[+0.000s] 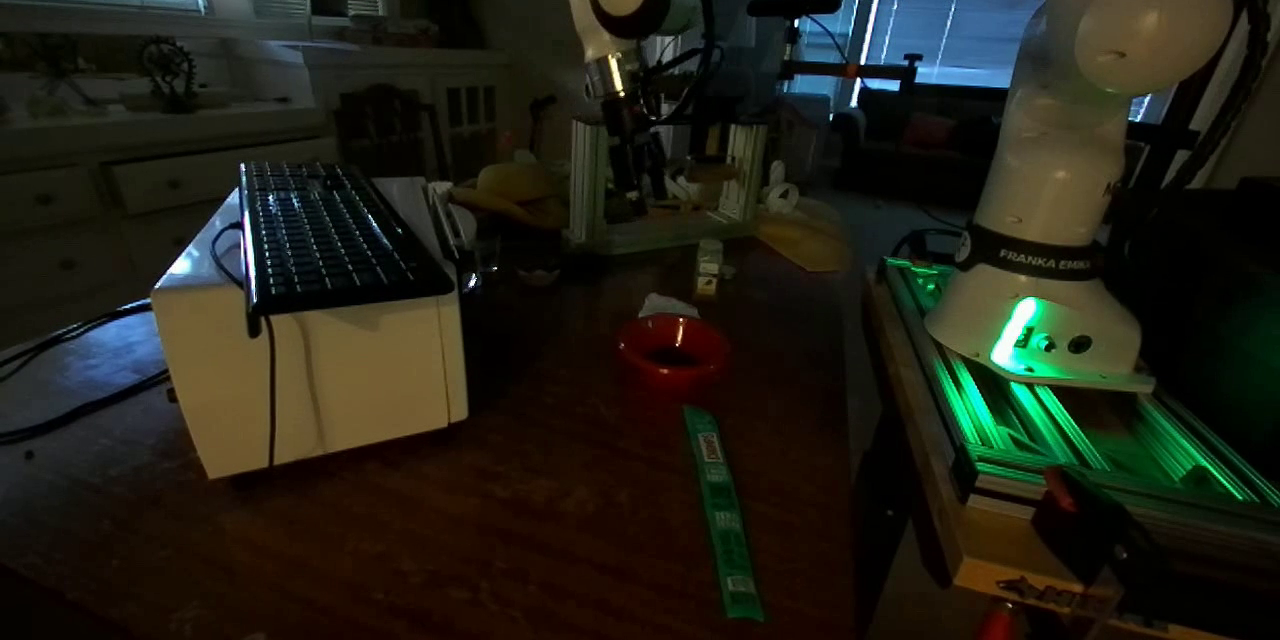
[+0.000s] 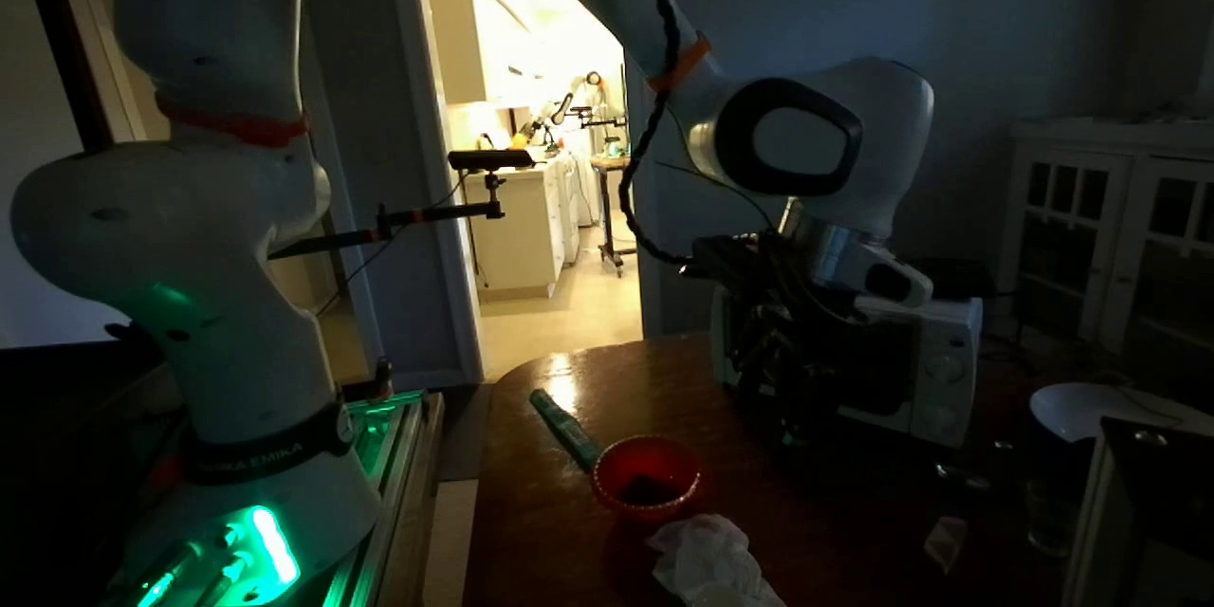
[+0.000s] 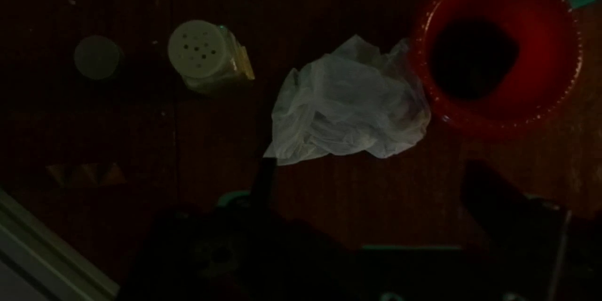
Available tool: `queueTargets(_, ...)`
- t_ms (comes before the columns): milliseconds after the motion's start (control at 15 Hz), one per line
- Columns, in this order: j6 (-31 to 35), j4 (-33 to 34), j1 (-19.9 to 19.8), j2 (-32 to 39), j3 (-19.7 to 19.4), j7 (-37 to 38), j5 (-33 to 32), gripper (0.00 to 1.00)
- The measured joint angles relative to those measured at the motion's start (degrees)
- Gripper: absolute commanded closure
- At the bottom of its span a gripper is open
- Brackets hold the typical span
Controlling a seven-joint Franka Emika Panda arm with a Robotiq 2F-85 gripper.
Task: Spray some salt contents into the red bowl
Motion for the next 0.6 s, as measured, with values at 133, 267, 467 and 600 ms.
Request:
queueTargets(133, 2.9, -3.8, 0.7, -3.8, 0.0, 1.7, 2.0, 0.00)
queueTargets(267, 4.2, -6.7, 1.2, -6.9, 0.0, 2.3, 4.0, 0.00)
queueTargets(467, 4.2, -7.2, 1.4, -7.6, -0.1, 2.3, 4.0, 0.00)
queueTargets(600, 4.2, -7.0, 1.4, -7.3, -0.2, 2.3, 4.0, 0.00)
